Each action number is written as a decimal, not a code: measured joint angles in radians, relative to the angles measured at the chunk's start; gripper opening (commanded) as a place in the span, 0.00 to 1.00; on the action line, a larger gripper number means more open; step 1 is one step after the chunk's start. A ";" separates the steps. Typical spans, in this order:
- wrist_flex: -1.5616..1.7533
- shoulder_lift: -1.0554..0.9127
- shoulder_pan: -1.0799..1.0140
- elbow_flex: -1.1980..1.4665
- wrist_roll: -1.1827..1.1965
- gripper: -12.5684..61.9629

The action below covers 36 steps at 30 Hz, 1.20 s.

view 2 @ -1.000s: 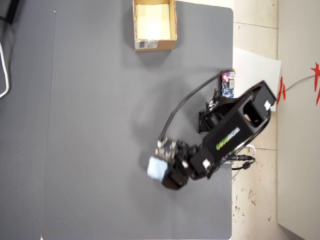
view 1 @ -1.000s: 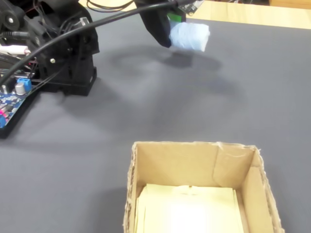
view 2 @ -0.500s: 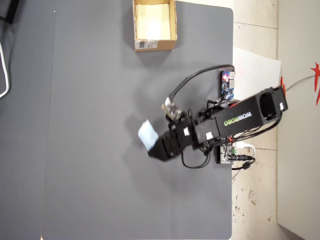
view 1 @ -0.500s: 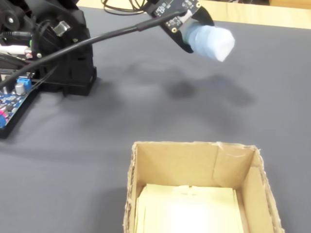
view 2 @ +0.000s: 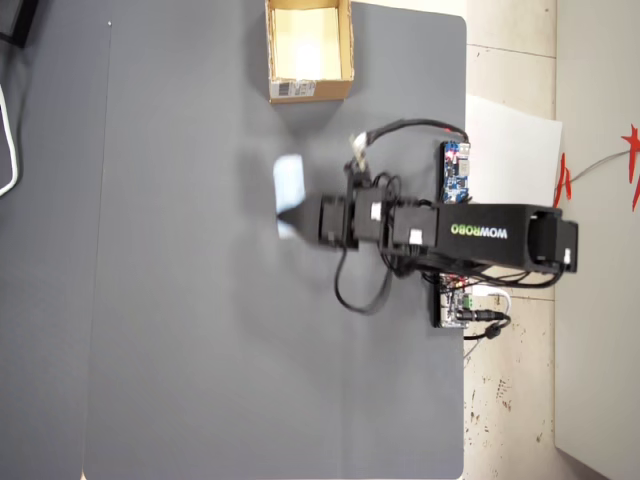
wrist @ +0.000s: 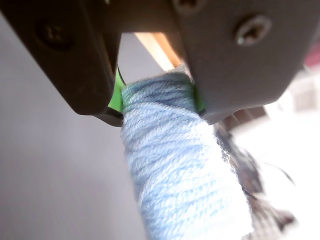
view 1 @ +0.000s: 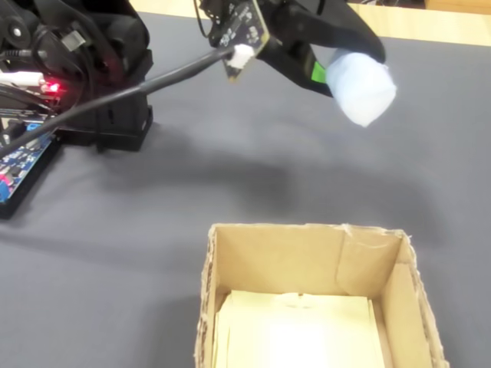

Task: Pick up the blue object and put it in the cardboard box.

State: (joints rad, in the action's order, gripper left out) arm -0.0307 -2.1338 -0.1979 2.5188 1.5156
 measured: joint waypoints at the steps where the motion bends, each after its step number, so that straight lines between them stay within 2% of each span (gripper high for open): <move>1: 0.009 0.009 -0.028 -0.014 -0.014 0.31; 5: 0.029 0.081 -0.242 -0.107 -0.087 0.31; 13: 0.031 0.275 -0.460 -0.279 -0.186 0.31; 26: -0.011 0.568 -0.609 -0.520 -0.212 0.32; 29: -0.026 0.575 -0.623 -0.520 -0.210 0.42; 36: -0.101 0.575 -0.638 -0.520 -0.212 0.55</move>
State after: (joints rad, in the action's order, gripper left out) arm -0.1319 -1.5585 -0.8360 1.9988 1.3039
